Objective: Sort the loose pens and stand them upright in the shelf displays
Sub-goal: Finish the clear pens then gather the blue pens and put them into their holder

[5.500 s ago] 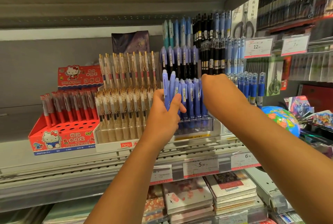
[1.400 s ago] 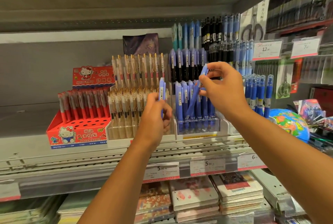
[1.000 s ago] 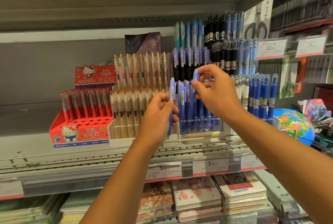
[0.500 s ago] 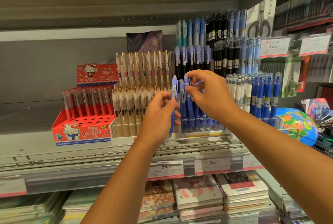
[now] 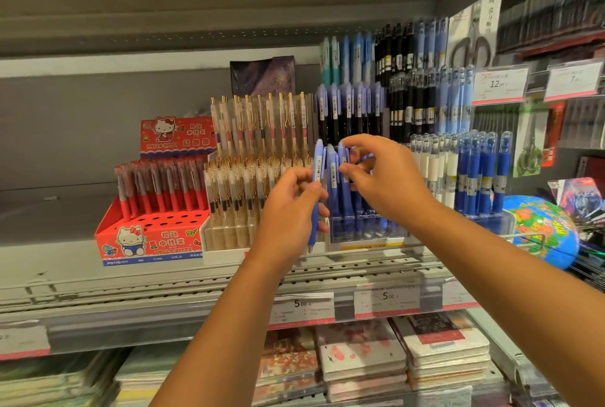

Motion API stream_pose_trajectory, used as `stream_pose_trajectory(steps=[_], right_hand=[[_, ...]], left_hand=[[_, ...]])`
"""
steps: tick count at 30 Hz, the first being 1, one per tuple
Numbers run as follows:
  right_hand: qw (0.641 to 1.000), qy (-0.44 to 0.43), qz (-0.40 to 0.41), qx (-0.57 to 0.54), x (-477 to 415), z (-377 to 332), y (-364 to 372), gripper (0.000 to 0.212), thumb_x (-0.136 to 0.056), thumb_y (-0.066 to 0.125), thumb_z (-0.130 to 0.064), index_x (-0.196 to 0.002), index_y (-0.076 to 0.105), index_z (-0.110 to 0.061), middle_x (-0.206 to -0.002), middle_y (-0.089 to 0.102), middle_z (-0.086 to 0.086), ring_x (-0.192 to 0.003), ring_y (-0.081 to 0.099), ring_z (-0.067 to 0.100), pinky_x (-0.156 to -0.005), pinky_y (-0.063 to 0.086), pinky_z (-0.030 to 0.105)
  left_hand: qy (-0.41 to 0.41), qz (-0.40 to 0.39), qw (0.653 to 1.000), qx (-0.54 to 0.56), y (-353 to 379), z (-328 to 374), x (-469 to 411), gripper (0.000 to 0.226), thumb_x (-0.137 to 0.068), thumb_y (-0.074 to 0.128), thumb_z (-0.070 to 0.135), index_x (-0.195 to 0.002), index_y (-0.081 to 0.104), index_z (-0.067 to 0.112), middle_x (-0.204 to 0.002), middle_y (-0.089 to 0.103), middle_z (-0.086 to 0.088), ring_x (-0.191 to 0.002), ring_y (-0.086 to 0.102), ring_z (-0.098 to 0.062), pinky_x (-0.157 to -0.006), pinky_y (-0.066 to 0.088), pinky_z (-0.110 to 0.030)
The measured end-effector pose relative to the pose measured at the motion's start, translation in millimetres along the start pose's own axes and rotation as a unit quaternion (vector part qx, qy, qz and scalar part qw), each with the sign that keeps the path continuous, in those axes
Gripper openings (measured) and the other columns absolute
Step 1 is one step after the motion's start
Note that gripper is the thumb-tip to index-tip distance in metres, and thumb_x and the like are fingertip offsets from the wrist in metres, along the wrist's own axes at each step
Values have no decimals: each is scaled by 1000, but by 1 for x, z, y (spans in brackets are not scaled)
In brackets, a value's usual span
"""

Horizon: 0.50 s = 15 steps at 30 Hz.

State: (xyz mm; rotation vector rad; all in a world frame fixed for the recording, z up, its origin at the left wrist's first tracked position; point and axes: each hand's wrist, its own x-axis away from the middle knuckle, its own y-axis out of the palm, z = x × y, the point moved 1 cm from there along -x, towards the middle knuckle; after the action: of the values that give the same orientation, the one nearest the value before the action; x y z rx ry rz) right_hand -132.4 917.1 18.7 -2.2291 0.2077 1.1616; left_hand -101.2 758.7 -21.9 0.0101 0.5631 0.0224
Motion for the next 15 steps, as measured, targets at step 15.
stream_pose_trajectory(steps=[15], right_hand=[[1000, 28, 9, 8, -2, -7, 0, 39, -91, 67, -12, -129, 63, -17, -88, 62, 1, -74, 66, 26, -76, 57, 45]], left_hand=[[3, -10, 1000, 3, 0, 0, 0, 15, -102, 50, 13, -102, 58, 25, -72, 64, 10, -61, 60, -10, -52, 53, -27]])
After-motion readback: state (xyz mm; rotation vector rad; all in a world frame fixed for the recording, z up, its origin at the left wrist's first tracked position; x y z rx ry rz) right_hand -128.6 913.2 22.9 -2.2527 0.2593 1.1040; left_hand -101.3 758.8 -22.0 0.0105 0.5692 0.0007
